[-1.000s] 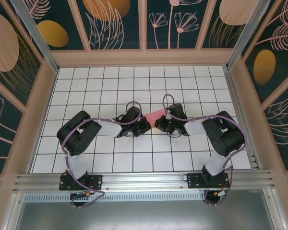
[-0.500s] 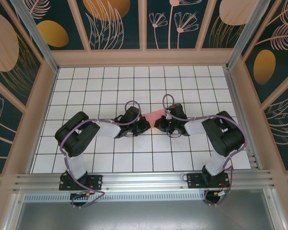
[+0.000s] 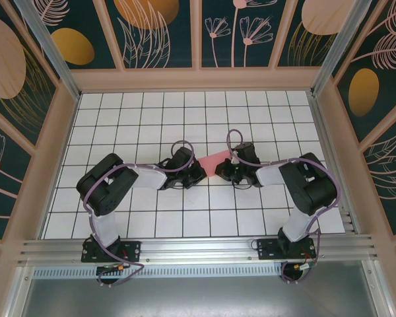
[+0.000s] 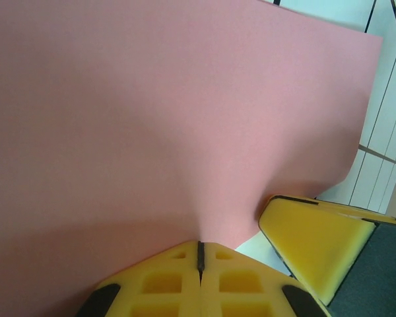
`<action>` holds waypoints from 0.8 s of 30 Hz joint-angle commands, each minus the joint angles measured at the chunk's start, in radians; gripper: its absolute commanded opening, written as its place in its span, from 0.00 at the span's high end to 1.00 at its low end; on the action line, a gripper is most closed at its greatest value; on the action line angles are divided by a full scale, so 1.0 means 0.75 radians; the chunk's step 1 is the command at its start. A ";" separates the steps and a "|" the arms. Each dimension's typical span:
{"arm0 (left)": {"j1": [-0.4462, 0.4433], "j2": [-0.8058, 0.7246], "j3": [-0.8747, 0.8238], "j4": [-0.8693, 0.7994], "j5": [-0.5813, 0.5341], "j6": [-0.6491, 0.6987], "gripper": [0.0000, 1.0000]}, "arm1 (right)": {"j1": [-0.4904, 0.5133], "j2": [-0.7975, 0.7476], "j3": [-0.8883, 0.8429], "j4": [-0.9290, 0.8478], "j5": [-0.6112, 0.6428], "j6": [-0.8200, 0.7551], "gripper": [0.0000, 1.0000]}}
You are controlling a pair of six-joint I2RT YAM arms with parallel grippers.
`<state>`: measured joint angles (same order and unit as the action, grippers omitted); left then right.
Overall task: Fold a paper plane with a square sheet of paper (pick it up from the middle)
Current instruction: First fold in half a square sheet of paper at the center of the table.
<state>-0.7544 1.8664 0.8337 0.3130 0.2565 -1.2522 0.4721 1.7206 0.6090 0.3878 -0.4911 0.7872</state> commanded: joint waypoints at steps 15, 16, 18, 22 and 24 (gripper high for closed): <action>-0.003 0.024 -0.029 -0.184 -0.066 -0.046 1.00 | -0.307 -0.200 -0.094 -0.042 0.057 -0.195 1.00; -0.004 0.025 -0.029 -0.179 -0.065 -0.045 1.00 | -0.293 -0.233 -0.090 -0.051 0.064 -0.191 0.99; -0.004 0.027 -0.029 -0.179 -0.066 -0.047 1.00 | -0.243 -0.273 -0.075 -0.070 0.077 -0.184 0.99; -0.004 0.029 -0.026 -0.180 -0.066 -0.047 1.00 | -0.074 -0.199 -0.034 -0.054 0.077 -0.143 0.99; -0.004 0.029 -0.024 -0.183 -0.066 -0.045 1.00 | -0.018 -0.140 -0.016 -0.017 0.058 -0.115 0.99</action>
<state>-0.7559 1.8664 0.8341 0.3111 0.2527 -1.2697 0.4103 1.5642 0.5732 0.3645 -0.4431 0.6827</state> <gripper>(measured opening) 0.070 0.065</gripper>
